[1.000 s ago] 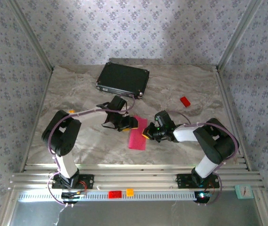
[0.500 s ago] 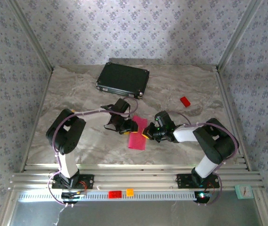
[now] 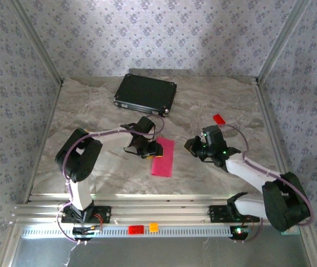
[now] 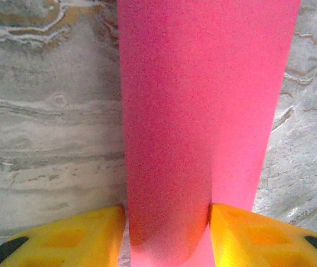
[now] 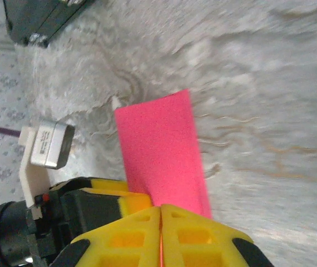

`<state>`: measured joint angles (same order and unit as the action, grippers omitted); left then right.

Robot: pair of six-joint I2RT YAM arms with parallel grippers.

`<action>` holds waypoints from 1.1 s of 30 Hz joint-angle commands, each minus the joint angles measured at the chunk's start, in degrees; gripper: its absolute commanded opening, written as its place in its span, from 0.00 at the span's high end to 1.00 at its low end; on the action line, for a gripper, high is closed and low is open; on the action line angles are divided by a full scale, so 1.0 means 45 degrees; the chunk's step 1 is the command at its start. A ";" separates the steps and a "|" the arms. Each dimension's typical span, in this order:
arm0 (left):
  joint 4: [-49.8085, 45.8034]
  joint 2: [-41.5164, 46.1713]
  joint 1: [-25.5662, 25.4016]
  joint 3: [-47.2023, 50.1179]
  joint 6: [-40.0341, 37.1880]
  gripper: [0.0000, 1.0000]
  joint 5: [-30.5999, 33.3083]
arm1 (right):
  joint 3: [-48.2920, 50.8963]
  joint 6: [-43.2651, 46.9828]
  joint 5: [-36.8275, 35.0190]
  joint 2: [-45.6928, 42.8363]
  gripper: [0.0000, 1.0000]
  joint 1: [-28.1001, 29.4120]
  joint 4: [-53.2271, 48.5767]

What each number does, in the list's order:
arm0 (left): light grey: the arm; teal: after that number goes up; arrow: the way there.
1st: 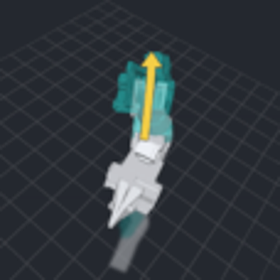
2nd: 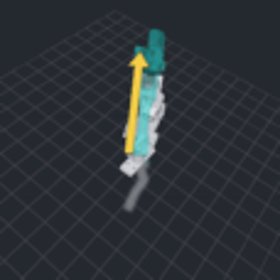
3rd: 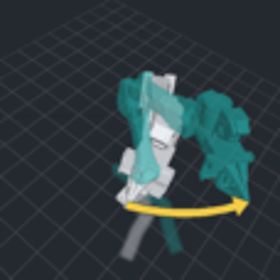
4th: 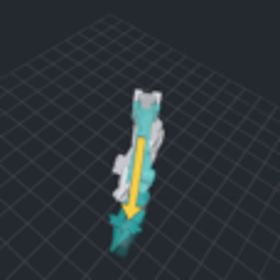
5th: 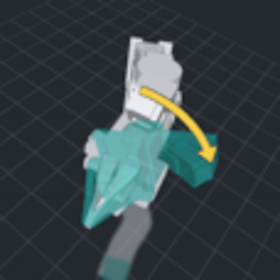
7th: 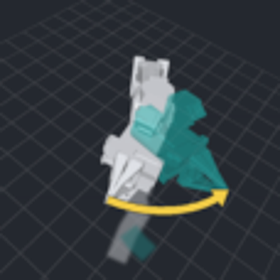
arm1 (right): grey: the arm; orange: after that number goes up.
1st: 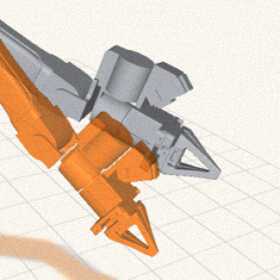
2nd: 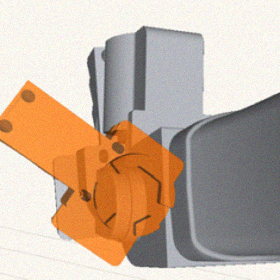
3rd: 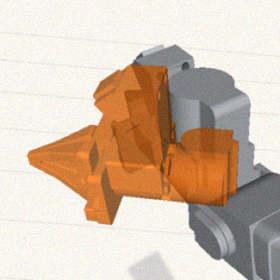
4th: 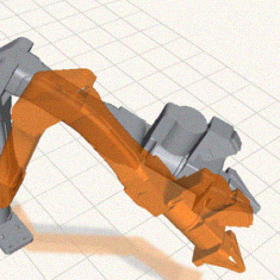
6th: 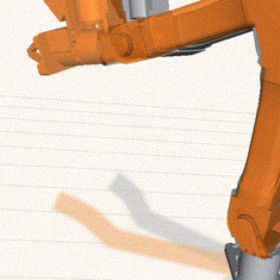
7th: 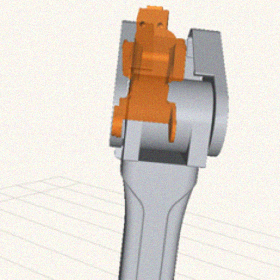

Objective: Fold a paper plane with a square sheet of paper (pick it up from the middle)

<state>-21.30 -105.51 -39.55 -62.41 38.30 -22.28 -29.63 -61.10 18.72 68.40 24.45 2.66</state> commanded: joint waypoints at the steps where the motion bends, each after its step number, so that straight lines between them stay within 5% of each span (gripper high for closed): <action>1: -0.1018 -0.0594 0.0039 -0.0080 0.0140 0.54 0.1148 | 0.0667 0.0147 -0.0541 -0.0760 0.90 -0.0393 -0.1342; 33: -0.2517 -0.2332 -0.0524 -0.1196 -0.0410 0.51 0.2486 | 0.1135 0.0015 -0.0351 -0.0650 0.90 -0.0518 -0.0956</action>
<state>-30.65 -110.06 -41.41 -70.06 38.39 -18.13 -24.88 -61.04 17.32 65.06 22.24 -1.52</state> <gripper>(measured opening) 0.490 0.097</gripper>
